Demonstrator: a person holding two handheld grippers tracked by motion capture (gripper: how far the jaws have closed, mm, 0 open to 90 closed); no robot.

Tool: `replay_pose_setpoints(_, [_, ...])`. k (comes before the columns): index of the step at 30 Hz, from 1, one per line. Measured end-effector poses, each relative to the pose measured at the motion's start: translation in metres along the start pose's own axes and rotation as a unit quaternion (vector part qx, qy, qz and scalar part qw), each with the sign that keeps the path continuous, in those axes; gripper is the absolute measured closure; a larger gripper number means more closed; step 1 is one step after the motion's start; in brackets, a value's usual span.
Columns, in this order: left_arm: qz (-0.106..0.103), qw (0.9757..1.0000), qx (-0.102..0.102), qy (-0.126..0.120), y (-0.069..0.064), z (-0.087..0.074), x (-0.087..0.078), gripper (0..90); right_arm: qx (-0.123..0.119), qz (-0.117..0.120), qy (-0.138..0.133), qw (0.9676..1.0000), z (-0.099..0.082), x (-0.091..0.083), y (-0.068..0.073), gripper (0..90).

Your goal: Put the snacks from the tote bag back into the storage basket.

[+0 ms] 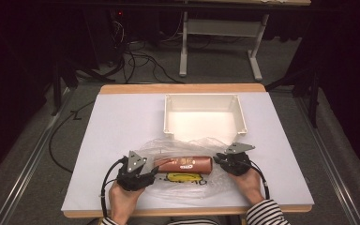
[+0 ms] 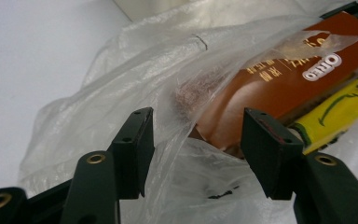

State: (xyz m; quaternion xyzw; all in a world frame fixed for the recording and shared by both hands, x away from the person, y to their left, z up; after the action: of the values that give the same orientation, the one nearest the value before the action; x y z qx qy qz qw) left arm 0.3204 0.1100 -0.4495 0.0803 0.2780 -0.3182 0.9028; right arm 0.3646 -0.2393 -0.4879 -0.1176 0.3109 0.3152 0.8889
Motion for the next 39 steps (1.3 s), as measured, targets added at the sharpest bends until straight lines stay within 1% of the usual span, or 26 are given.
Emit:
replay_pose_setpoints(2, [0.0,1.0,0.001,0.004,0.001,-0.005,0.0,44.2,0.003,0.0,0.001,1.0,0.0,0.0,-0.001,76.1])
replay_pose_setpoints(3, [0.002,0.9999,0.005,0.011,0.0,-0.006,0.0,44.2,0.005,0.003,0.001,1.0,0.0,0.0,-0.001,76.1])
replay_pose_setpoints(4, [0.01,0.9995,0.022,0.021,-0.001,-0.008,-0.001,44.2,0.006,0.004,0.002,1.0,0.0,0.0,-0.002,76.1])
replay_pose_setpoints(5, [0.016,0.9986,0.042,0.03,-0.003,-0.01,-0.002,44.9,0.005,0.001,0.0,1.0,0.0,0.0,-0.001,76.1])
replay_pose_setpoints(6, [0.021,0.9973,0.058,0.039,-0.004,-0.012,-0.001,45.8,0.003,-0.002,0.001,1.0,0.0,0.0,0.0,76.1])
replay_pose_setpoints(7, [0.032,0.9953,0.075,0.052,-0.003,-0.015,0.001,47.3,0.0,-0.005,0.005,1.0,0.001,0.0,0.001,76.1])
replay_pose_setpoints(8, [0.032,0.9946,0.076,0.063,0.0,-0.018,0.003,51.2,-0.002,-0.006,0.006,1.0,0.002,0.001,0.001,76.1])
replay_pose_setpoints(9, [0.022,0.9948,0.065,0.075,0.005,-0.021,0.006,51.2,-0.002,-0.006,0.006,1.0,0.002,0.001,0.001,76.1])
replay_pose_setpoints(10, [0.017,0.9951,0.053,0.082,0.009,-0.024,0.009,54.5,-0.001,-0.004,0.007,1.0,0.002,0.0,0.001,76.1])
replay_pose_setpoints(12, [0.012,0.9949,0.04,0.092,0.015,-0.026,0.011,60.4,0.001,-0.001,0.006,1.0,0.002,0.001,0.0,76.1])
replay_pose_setpoints(13, [0.021,0.994,0.043,0.098,0.017,-0.026,0.011,63.3,-0.002,-0.001,0.01,0.9999,0.003,0.001,0.0,76.1])
replay_pose_setpoints(14, [0.023,0.9939,0.042,0.1,0.018,-0.026,0.011,63.5,-0.002,0.001,0.015,0.9999,0.004,0.0,-0.001,76.1])
replay_pose_setpoints(15, [0.023,0.9938,0.037,0.102,0.02,-0.026,0.01,63.5,-0.004,0.004,0.016,0.9998,0.004,0.001,-0.001,76.1])
replay_pose_setpoints(17, [0.031,0.9934,0.035,0.105,0.023,-0.027,0.007,62.3,0.0,0.011,0.017,0.9998,0.004,0.001,-0.004,76.1])
replay_pose_setpoints(19, [0.034,0.9935,0.031,0.104,0.023,-0.028,0.005,60.6,0.006,0.015,0.011,0.9998,0.002,0.0,-0.005,76.1])
replay_pose_setpoints(22, [0.04,0.9943,0.033,0.093,0.023,-0.026,-0.002,60.2,0.01,0.016,0.001,0.9998,0.0,0.0,-0.005,76.1])
replay_pose_setpoints(24, [0.037,0.9956,0.024,0.083,0.025,-0.024,-0.006,59.1,0.014,0.017,0.001,0.9998,0.0,0.0,-0.005,76.1])
replay_pose_setpoints(26, [0.039,0.996,0.019,0.078,0.026,-0.023,-0.007,57.3,0.014,0.018,-0.001,0.9997,0.0,0.0,-0.006,76.1])
replay_pose_setpoints(31, [0.041,0.9959,0.006,0.08,0.031,-0.027,-0.006,56.5,0.016,0.021,0.002,0.9997,0.0,0.0,-0.007,76.0])
replay_pose_setpoints(33, [0.047,0.9958,0.009,0.078,0.033,-0.025,-0.006,56.5,0.015,0.02,0.0,0.9997,0.0,0.0,-0.006,76.0])
replay_pose_setpoints(35, [0.048,0.9969,0.003,0.062,0.033,-0.019,-0.01,56.6,0.015,0.019,0.001,0.9997,0.0,0.0,-0.006,76.0])
replay_pose_setpoints(36, [0.048,0.9976,0.004,0.049,0.031,-0.015,-0.014,56.9,0.015,0.02,0.0,0.9997,0.0,0.0,-0.006,76.0])
replay_pose_setpoints(37, [0.045,0.9983,0.005,0.035,0.029,-0.01,-0.018,57.5,0.016,0.02,0.002,0.9997,0.0,0.0,-0.006,76.0])
replay_pose_setpoints(39, [0.035,0.9993,-0.002,0.011,0.025,0.0,-0.027,57.3,0.015,0.02,0.001,0.9997,0.0,0.0,-0.006,76.0])
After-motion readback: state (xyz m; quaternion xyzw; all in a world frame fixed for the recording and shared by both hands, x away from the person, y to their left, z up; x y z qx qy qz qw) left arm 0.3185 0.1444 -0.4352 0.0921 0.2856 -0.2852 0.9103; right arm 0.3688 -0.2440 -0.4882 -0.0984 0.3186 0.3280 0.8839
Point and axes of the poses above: each handheld gripper's, and its own axes: x roughly forward along the jaws, z roughly out of its top, y roughly to its left, the point moved 1 cm from there along x, roughly forward along the jaws, and after that the axes turned 4 degrees about -y, right-handed, at the moved point
